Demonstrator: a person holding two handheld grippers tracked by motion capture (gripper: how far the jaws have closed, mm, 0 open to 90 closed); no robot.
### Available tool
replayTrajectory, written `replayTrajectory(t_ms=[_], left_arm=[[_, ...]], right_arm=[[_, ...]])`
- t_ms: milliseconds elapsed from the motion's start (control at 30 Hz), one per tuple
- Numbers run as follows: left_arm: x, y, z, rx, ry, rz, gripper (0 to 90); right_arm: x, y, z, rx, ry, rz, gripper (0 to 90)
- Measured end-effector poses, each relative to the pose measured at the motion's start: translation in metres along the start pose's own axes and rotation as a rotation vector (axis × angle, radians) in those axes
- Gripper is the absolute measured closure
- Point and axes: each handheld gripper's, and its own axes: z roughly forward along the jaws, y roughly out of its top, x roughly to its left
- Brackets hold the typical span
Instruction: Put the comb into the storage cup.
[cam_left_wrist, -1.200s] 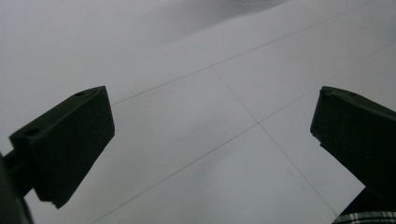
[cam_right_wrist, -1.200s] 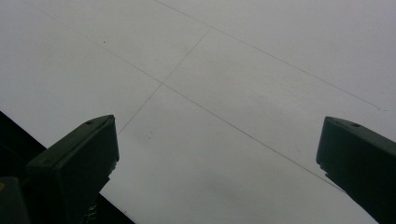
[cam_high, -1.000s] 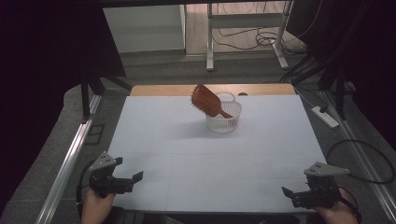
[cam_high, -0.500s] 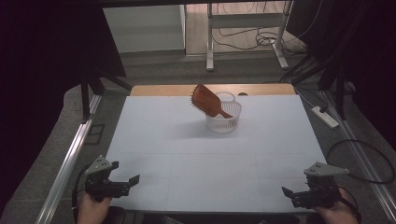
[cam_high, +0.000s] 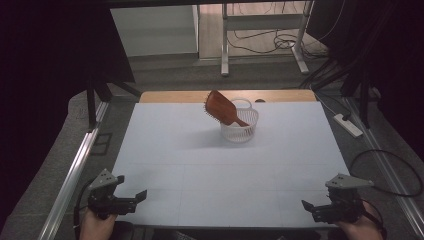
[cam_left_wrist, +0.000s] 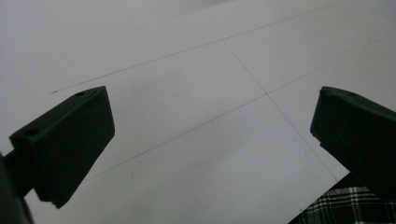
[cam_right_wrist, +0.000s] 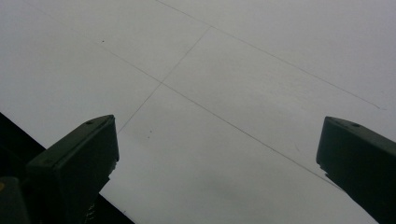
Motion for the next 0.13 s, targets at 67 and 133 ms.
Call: replayTrajectory(t_ms=[67,133], left_arm=[[-0.0003,0.0006,0.0004,0.003,0.0,0.003,0.0],[-0.0007,0.0009,0.0008,0.006,0.001,0.005,0.0]], right_arm=[[-0.0001,0.0,0.0002,0.002,0.001,-0.002,0.0],[-0.0001,-0.0002,0.0003,0.003,0.0,-0.002,0.0]])
